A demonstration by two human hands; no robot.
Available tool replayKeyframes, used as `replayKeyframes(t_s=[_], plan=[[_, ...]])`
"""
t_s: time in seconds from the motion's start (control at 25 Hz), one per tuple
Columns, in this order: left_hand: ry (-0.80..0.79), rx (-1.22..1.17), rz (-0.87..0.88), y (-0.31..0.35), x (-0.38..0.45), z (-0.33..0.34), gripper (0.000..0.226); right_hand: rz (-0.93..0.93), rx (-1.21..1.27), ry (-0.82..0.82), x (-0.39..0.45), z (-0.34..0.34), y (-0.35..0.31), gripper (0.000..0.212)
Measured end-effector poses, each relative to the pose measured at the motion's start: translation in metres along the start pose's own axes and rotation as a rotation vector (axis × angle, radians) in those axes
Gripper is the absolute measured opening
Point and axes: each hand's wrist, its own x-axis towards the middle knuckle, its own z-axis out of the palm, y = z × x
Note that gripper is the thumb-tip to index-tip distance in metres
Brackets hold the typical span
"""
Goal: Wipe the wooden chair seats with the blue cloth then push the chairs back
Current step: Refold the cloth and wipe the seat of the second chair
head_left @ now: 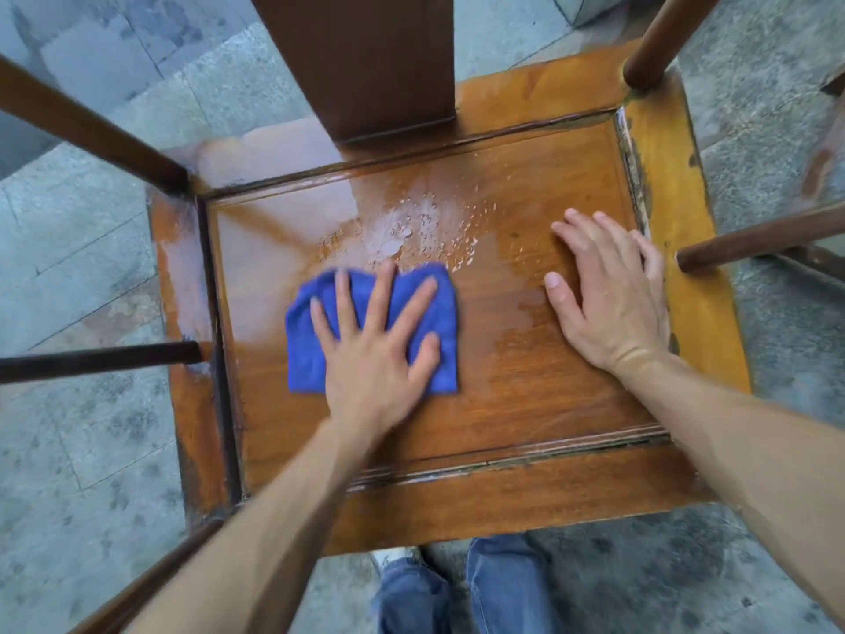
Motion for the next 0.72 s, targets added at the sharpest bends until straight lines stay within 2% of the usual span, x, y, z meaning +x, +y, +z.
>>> replayKeyframes(t_s=[0.08, 0.16, 0.24, 0.36, 0.48, 0.56, 0.64, 0.72], plan=[[0.020, 0.000, 0.080, -0.001, 0.079, -0.012, 0.058, -0.007, -0.002, -0.002, 0.001, 0.001, 0.000, 0.054], [-0.002, 0.018, 0.242, 0.005, 0.133, -0.021, 0.058, -0.010, -0.002, -0.001, 0.002, 0.001, 0.001, 0.056], [-0.042, 0.027, 0.407, 0.017, 0.166, -0.024, 0.057, 0.000, -0.001, 0.015, 0.002, 0.002, 0.003, 0.057], [-0.026, 0.037, 0.457, 0.036, 0.189, -0.023, 0.057, -0.006, 0.014, 0.042, 0.003, 0.003, 0.002, 0.060], [-0.012, 0.063, 0.430, 0.059, 0.171, -0.012, 0.060, -0.018, 0.025, 0.069, 0.000, 0.005, 0.004, 0.061], [-0.005, 0.086, 0.491, 0.065, 0.136, -0.003, 0.063, -0.014, 0.032, 0.102, -0.001, 0.005, 0.004, 0.061], [0.003, 0.082, 0.548, 0.052, 0.093, 0.002, 0.064, 0.013, 0.030, 0.137, -0.002, 0.005, 0.003, 0.060], [0.012, 0.085, 0.524, 0.027, 0.050, 0.005, 0.064, 0.030, 0.019, 0.139, -0.002, 0.004, 0.002, 0.056]])
